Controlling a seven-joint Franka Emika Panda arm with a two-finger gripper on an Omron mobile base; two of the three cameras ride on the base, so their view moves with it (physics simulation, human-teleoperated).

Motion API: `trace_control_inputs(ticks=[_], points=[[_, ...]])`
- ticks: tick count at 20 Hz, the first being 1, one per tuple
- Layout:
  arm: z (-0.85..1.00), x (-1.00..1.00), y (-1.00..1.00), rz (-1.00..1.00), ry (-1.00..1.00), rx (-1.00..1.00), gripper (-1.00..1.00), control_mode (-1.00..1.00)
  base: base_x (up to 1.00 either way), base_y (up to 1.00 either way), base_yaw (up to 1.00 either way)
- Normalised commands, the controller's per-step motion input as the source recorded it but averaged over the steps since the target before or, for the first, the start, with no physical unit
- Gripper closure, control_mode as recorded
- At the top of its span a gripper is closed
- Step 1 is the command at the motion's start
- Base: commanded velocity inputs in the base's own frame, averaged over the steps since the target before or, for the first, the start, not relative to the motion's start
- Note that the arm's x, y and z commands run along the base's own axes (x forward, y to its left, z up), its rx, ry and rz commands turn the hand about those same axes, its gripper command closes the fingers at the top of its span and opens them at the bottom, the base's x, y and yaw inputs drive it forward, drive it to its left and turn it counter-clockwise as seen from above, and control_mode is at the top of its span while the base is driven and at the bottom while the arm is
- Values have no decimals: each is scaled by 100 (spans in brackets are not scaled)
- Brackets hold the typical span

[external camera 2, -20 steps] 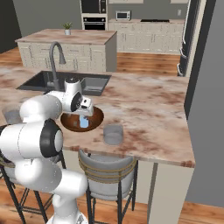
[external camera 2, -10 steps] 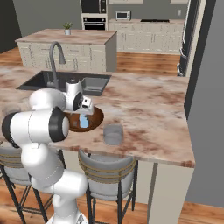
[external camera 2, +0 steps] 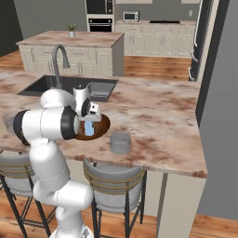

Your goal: There are four ice cubes in the ice bowl. Place two ice cubes in each glass of water.

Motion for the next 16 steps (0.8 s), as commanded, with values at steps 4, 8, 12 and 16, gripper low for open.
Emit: trace_control_inputs(ticks=[4, 8, 12, 16], points=[[-11, 23, 1, 3, 2, -1, -100, -100, 0, 0, 0], [-30, 23, 5, 5, 2, -4, -100, -100, 0, 0, 0], [-23, 25, 9, 7, 1, -4, -100, -100, 0, 0, 0], [-18, 29, 5, 8, 0, -2, -100, -100, 0, 0, 0]])
